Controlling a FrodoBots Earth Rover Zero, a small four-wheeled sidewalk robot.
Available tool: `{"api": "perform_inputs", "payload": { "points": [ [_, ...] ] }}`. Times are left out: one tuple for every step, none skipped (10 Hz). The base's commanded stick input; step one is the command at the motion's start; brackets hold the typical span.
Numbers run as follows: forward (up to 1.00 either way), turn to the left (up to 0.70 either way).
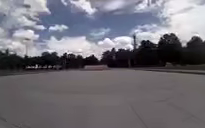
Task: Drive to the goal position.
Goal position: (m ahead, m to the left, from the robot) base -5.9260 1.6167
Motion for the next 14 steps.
{"api": "perform_inputs", "payload": {
  "points": [
    [0.70, 0.13],
    [0.70, 0.08],
    [0.70, 0.03],
    [0.70, 0.08],
    [0.70, 0.15],
    [0.70, 0.08],
    [0.70, 0.03],
    [0.70, 0.03],
    [0.70, 0.06],
    [0.70, 0.09],
    [0.70, 0.09],
    [0.70, 0.03],
    [0.70, 0.01],
    [0.70, 0.03]
  ]
}}
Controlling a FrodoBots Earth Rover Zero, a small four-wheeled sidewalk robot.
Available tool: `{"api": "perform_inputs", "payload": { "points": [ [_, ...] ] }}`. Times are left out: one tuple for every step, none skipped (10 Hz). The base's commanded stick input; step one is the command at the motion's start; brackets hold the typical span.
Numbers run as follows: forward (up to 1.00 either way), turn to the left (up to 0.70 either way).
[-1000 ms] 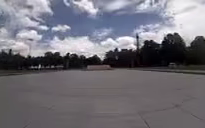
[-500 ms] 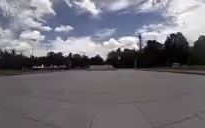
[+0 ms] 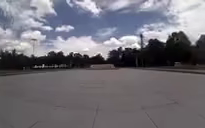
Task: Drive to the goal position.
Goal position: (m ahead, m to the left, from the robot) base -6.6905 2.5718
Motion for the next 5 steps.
{"api": "perform_inputs", "payload": {
  "points": [
    [0.70, 0.02],
    [0.70, 0.03],
    [0.70, 0.04],
    [0.70, 0.04],
    [0.70, 0.04]
  ]
}}
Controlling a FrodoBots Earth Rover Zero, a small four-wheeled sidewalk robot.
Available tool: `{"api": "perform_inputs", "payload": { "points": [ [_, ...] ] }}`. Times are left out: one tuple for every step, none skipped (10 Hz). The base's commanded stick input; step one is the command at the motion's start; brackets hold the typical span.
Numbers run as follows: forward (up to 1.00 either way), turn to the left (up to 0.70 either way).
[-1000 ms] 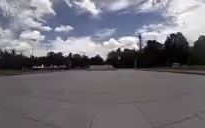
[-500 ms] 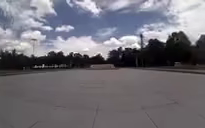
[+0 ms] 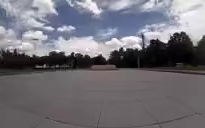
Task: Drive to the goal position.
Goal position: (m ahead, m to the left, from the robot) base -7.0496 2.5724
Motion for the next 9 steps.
{"api": "perform_inputs", "payload": {
  "points": [
    [0.70, 0.05],
    [0.70, 0.05],
    [0.70, 0.05],
    [0.70, 0.04],
    [0.70, 0.04],
    [0.70, 0.03],
    [0.70, 0.01],
    [0.70, 0.00],
    [0.70, 0.00]
  ]
}}
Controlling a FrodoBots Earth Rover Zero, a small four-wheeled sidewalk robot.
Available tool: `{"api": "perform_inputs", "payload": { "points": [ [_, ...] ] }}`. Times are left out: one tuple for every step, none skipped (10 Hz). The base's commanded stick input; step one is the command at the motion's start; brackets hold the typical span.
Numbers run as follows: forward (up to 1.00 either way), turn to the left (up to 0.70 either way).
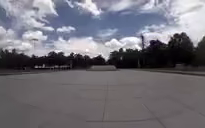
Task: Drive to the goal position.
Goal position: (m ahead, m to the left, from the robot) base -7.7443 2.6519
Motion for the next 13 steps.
{"api": "perform_inputs", "payload": {
  "points": [
    [0.70, 0.00],
    [0.70, 0.00],
    [0.70, 0.00],
    [0.70, 0.00],
    [0.70, 0.00],
    [0.70, 0.00],
    [0.70, 0.00],
    [0.70, 0.00],
    [0.70, 0.00],
    [0.70, 0.00],
    [0.70, 0.00],
    [0.70, 0.00],
    [0.70, 0.00]
  ]
}}
